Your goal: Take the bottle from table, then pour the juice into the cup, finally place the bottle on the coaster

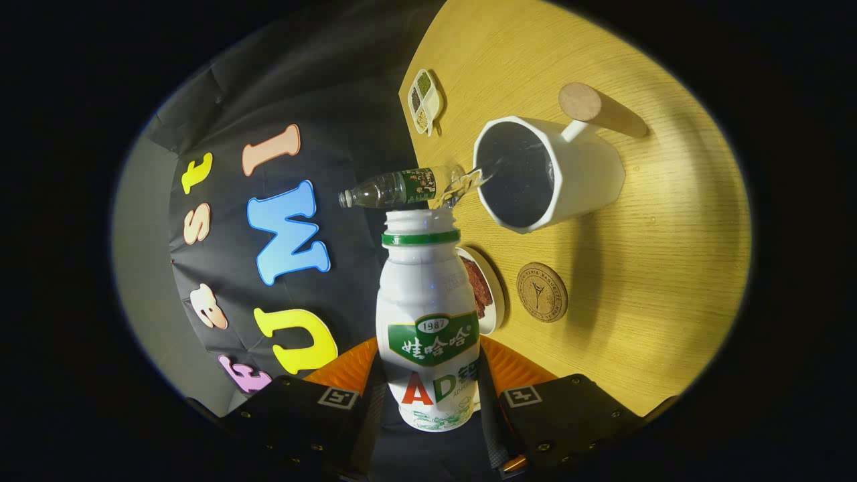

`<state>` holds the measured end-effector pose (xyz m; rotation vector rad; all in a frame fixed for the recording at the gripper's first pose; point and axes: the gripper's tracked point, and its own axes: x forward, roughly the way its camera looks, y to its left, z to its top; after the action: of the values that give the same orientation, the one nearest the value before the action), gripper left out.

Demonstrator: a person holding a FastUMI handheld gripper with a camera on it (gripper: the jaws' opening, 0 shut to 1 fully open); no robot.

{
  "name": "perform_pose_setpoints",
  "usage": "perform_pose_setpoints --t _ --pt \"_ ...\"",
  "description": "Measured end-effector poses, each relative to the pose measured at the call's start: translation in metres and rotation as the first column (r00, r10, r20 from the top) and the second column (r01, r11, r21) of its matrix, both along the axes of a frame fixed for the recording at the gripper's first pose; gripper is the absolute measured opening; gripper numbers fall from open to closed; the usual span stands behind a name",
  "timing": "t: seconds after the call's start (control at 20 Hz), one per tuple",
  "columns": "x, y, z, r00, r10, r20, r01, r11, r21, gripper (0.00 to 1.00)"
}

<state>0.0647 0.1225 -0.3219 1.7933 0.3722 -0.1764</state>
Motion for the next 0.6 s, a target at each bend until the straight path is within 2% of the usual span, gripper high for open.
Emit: perform_pose_setpoints --t 0.6 --pt "0.0022 -0.0047 0.0044 1.0 -0.015 -0.001 0.015 1.0 0.024 0.64"
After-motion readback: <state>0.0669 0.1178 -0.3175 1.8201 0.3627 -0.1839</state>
